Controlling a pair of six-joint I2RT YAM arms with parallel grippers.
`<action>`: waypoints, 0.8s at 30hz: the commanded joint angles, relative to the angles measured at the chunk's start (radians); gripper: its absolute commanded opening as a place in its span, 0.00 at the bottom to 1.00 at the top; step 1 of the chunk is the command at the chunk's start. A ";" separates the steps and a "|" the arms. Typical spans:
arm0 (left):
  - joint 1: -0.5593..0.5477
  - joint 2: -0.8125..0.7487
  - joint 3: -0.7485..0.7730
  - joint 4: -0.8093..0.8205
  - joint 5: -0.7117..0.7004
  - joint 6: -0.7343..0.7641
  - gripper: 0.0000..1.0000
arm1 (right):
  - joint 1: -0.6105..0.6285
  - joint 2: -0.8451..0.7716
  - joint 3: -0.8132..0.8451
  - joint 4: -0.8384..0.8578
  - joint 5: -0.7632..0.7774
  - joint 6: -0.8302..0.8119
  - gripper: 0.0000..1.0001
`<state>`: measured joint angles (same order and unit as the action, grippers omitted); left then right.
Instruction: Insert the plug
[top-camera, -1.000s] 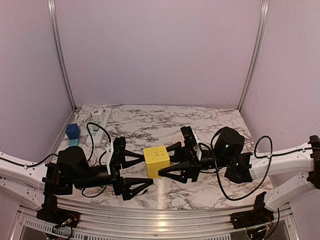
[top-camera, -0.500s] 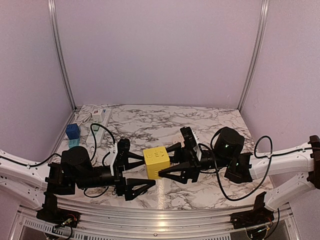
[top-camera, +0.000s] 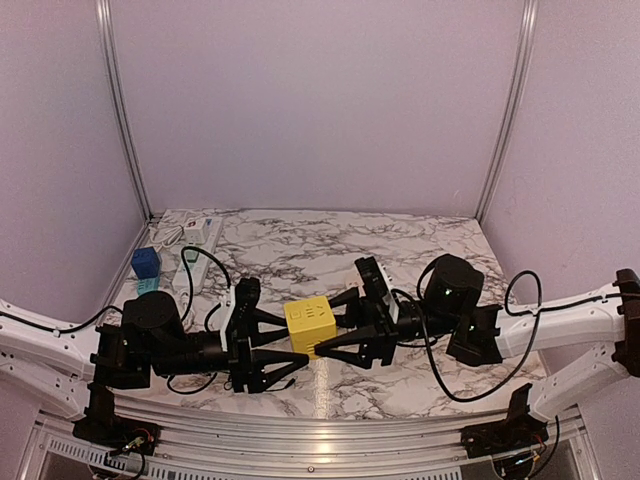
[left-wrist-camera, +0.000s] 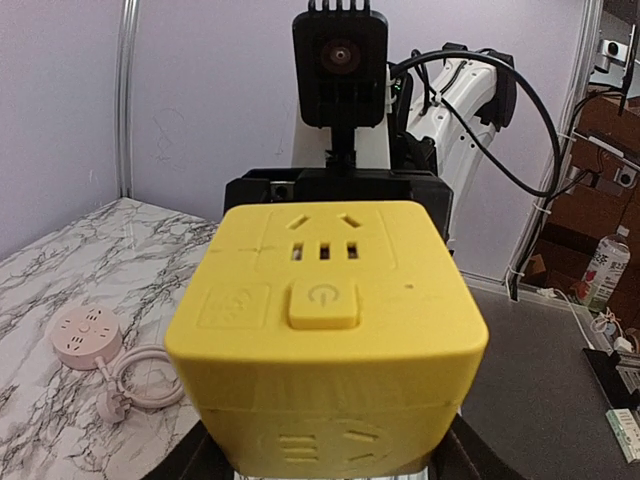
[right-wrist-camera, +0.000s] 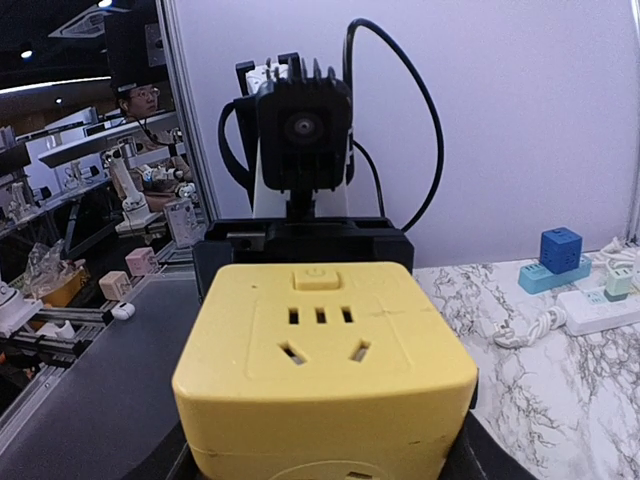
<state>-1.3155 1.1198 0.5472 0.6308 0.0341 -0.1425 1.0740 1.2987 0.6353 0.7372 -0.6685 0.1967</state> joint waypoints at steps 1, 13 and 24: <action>0.010 -0.006 0.031 0.023 0.005 0.010 0.46 | 0.010 0.017 0.049 -0.013 -0.024 -0.005 0.33; 0.018 -0.067 -0.011 0.011 -0.071 -0.009 0.15 | 0.006 -0.066 0.076 -0.184 0.170 -0.039 0.84; 0.027 -0.239 -0.112 -0.047 -0.149 -0.047 0.15 | -0.203 -0.166 0.074 -0.370 0.505 0.018 0.91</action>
<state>-1.2930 0.9340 0.4614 0.5980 -0.0715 -0.1726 0.9241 1.1393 0.6693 0.5129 -0.4080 0.1913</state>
